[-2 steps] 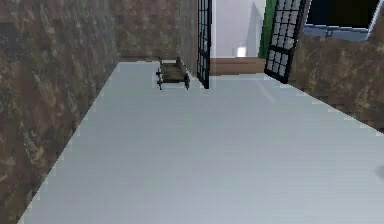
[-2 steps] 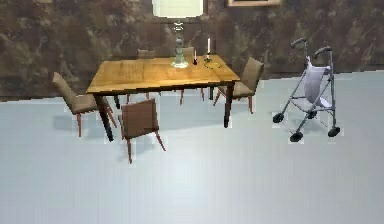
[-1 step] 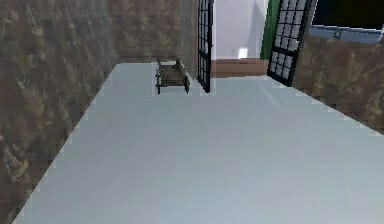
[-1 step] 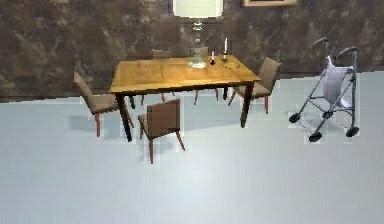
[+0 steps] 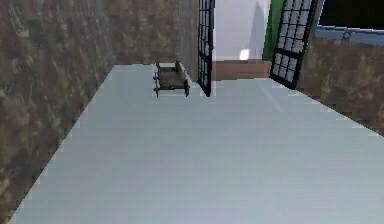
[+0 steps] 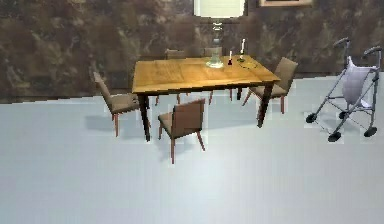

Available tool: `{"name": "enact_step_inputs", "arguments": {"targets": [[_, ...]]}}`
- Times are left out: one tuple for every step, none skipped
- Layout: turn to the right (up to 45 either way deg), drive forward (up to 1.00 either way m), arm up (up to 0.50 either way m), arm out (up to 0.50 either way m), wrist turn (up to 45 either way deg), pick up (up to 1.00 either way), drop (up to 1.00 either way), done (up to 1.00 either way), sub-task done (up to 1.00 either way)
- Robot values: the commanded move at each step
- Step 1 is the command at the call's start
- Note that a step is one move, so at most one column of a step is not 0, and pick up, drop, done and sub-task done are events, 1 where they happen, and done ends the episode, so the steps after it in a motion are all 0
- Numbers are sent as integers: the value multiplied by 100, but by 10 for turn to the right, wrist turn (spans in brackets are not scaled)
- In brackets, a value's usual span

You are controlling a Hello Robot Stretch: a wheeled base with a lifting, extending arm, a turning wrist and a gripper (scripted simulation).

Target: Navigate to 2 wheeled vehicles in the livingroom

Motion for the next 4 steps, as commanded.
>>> {"name": "enact_step_inputs", "arguments": {"targets": [[60, 0, 0, 0, 0, 0, 0, 0, 0], [0, 100, 0, 0, 0, 0, 0, 0, 0], [30, 0, 0, 0, 0, 0, 0, 0, 0], [0, 100, 0, 0, 0, 0, 0, 0, 0]]}}
